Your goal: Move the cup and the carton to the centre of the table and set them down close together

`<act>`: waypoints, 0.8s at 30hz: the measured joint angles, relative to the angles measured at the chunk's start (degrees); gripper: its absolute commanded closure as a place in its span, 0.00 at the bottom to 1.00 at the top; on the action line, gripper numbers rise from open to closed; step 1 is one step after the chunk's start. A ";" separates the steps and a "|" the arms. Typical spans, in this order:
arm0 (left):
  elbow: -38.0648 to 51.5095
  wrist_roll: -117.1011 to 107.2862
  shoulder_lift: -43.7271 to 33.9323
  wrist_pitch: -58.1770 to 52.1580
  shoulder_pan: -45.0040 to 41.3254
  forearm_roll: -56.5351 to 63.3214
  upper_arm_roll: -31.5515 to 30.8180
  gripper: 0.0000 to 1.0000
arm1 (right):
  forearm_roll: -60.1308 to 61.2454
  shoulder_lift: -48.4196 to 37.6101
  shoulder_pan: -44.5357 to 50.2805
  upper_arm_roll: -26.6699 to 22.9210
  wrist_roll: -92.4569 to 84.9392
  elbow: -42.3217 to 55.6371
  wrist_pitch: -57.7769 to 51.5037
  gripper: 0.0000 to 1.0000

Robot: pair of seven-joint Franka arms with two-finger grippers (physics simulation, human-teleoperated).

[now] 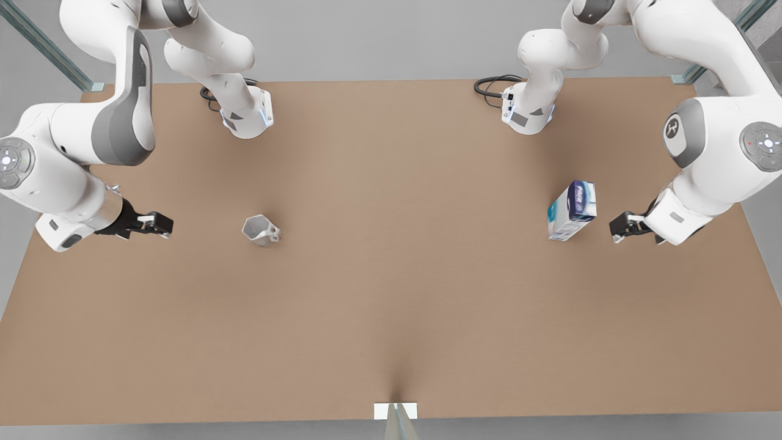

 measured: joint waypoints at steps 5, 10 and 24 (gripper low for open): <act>-0.50 0.00 0.05 -0.89 0.01 0.19 0.00 0.00 | -0.46 0.66 0.75 0.32 -0.24 -3.68 1.17 0.00; -0.61 -0.09 0.70 -1.31 0.02 0.24 0.09 0.00 | -0.03 0.46 0.71 0.62 -4.08 -14.02 8.01 0.00; -0.70 0.00 1.32 -2.33 0.17 0.24 0.26 0.00 | 3.32 0.31 4.29 1.02 -7.47 -28.61 18.54 0.00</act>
